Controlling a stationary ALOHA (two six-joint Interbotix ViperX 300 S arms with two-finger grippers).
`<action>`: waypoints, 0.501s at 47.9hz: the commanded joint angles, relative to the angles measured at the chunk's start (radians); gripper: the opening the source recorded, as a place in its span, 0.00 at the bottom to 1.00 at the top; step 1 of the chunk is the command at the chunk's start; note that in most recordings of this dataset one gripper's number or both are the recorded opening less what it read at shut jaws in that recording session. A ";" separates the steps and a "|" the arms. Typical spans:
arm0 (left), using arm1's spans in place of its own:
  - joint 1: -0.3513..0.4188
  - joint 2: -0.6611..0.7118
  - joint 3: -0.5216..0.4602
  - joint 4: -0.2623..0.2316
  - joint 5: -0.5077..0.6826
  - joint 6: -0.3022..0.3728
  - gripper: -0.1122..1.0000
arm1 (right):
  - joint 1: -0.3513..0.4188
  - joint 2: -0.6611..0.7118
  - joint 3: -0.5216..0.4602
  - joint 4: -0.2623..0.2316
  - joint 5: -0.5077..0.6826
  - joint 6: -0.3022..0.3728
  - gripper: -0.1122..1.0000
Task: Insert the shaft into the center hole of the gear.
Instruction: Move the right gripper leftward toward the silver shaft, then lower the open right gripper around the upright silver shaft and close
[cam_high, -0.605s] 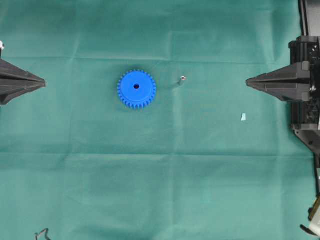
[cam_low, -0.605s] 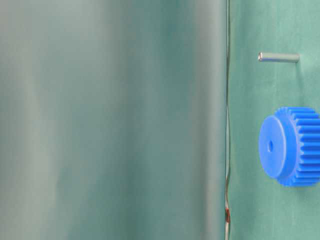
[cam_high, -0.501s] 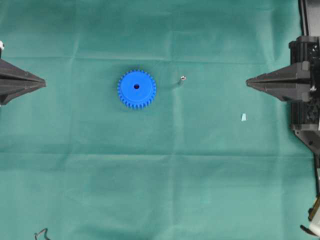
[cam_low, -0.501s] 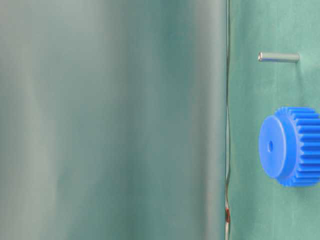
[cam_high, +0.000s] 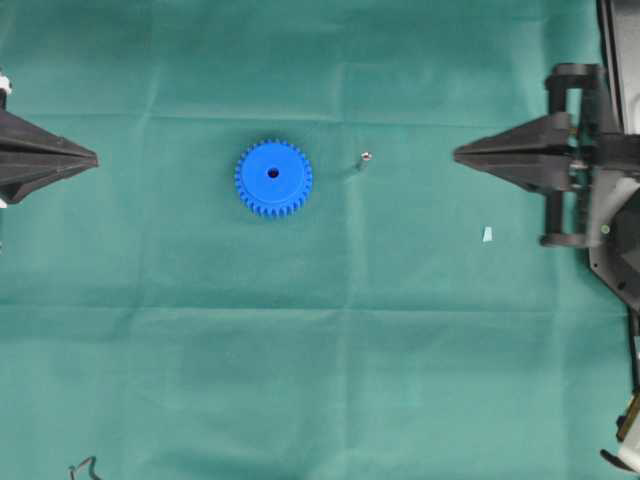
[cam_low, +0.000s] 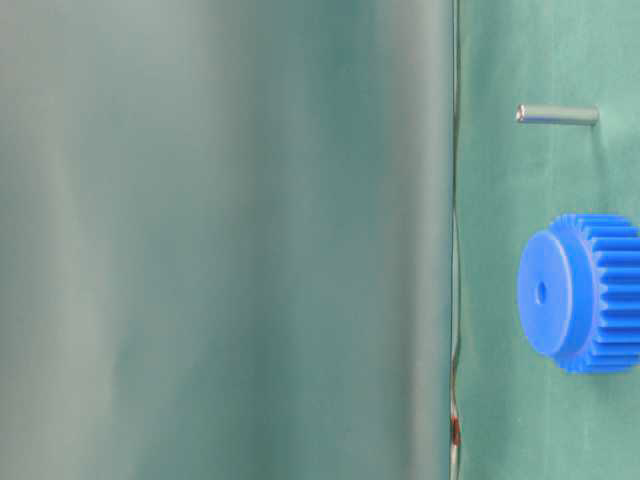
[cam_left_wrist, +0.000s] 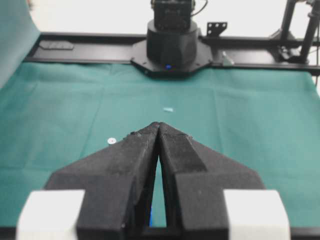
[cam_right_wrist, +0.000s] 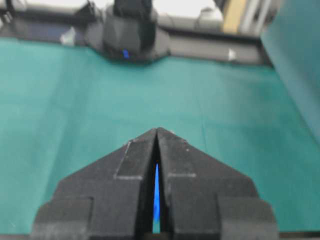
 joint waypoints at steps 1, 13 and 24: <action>0.005 0.014 -0.023 0.003 -0.005 -0.005 0.10 | -0.020 0.071 -0.028 0.006 -0.037 0.003 0.14; 0.005 0.031 -0.023 0.003 -0.002 -0.006 0.10 | -0.074 0.318 -0.066 0.046 -0.117 0.003 0.70; 0.005 0.034 -0.023 0.003 -0.002 -0.006 0.10 | -0.110 0.525 -0.060 0.084 -0.227 0.003 0.84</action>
